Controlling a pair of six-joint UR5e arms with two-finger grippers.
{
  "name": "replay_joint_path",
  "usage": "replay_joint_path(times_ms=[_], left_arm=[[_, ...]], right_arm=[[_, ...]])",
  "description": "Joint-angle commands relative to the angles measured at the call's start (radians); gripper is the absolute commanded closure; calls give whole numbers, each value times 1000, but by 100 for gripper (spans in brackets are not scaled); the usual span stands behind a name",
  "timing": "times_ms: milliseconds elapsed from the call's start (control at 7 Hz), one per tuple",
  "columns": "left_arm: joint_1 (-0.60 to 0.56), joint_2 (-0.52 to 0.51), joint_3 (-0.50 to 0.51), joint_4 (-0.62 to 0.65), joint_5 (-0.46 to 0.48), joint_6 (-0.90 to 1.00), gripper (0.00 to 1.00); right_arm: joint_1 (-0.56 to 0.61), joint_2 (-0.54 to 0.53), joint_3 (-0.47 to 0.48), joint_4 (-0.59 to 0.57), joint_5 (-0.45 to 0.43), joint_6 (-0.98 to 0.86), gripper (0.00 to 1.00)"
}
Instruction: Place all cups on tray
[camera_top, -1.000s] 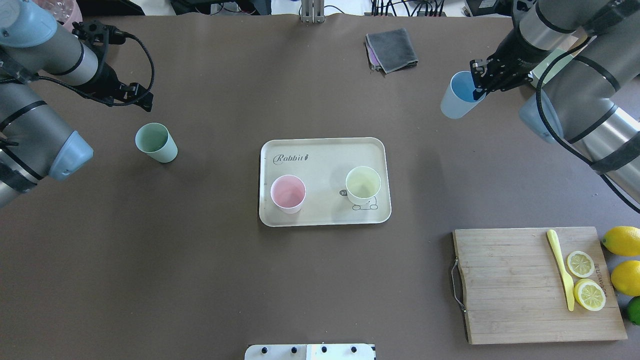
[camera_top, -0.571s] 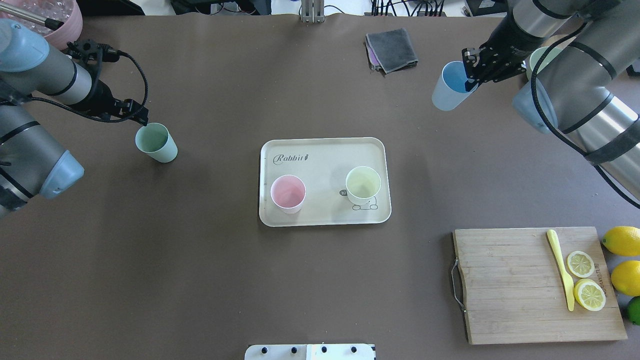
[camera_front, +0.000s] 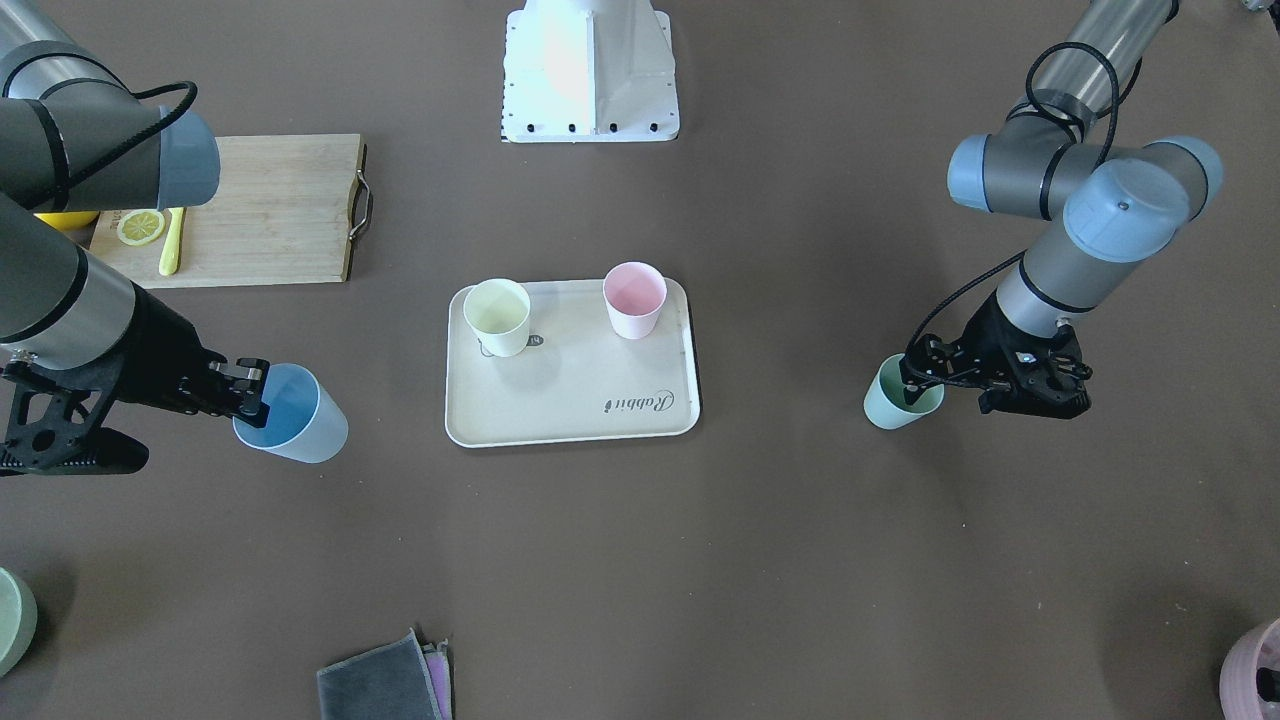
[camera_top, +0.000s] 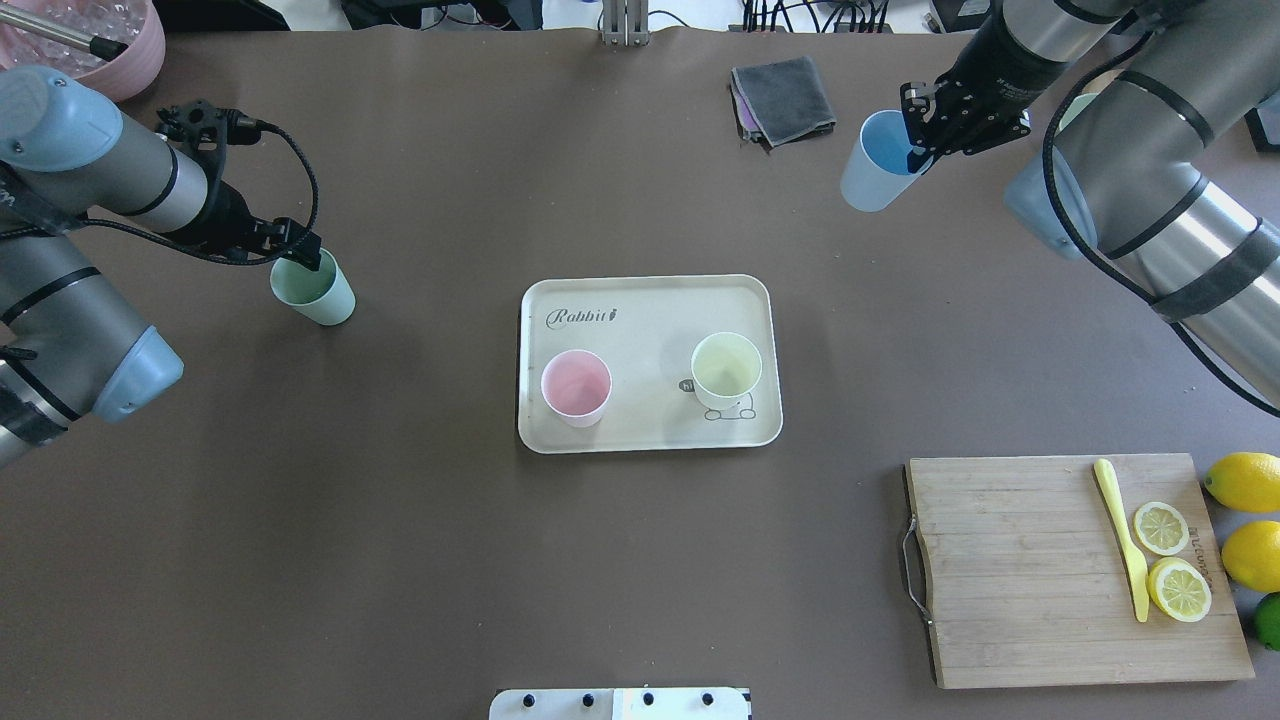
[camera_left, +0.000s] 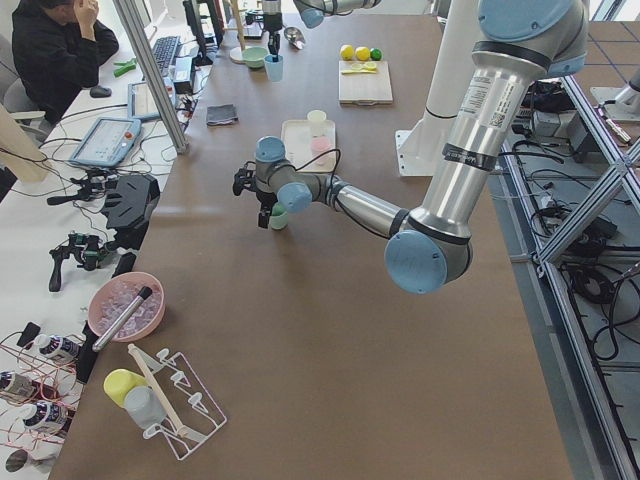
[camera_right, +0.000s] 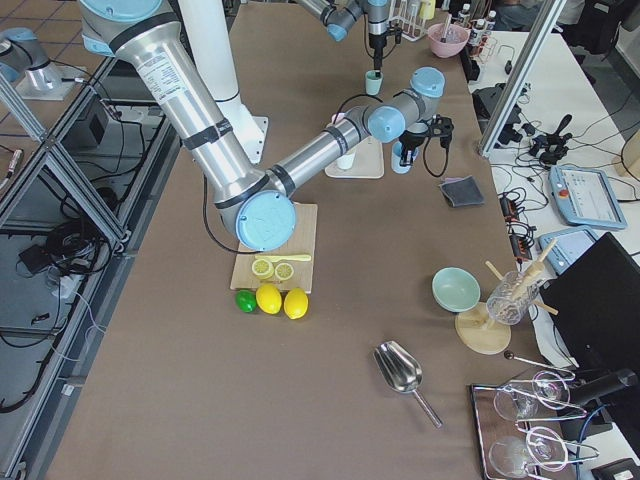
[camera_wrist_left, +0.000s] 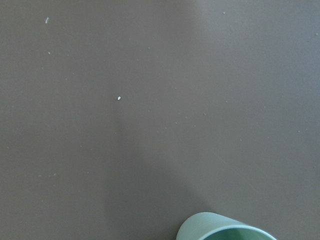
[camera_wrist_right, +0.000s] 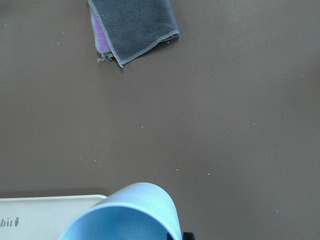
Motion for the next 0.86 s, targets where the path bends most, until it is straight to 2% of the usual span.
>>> replay_joint_path(times_ms=[0,286,429,571,714], left_arm=[[32,2,8,-4,9,-2,99],[29,6,-65,18,2,-40,100],[24,-9,-64,23,2,-86,100],[20,-49,-64,49,0,-152,100],[21,-143,-63,160,2,-181,100]], right_arm=[[-18,23,-2,-1,0,36,100],[-51,55,-2,-1,-9,82,100],[-71,62,3,-1,-29,101,100],[-80,63,6,-1,-46,108,100],[-107,67,3,1,-66,115,100]])
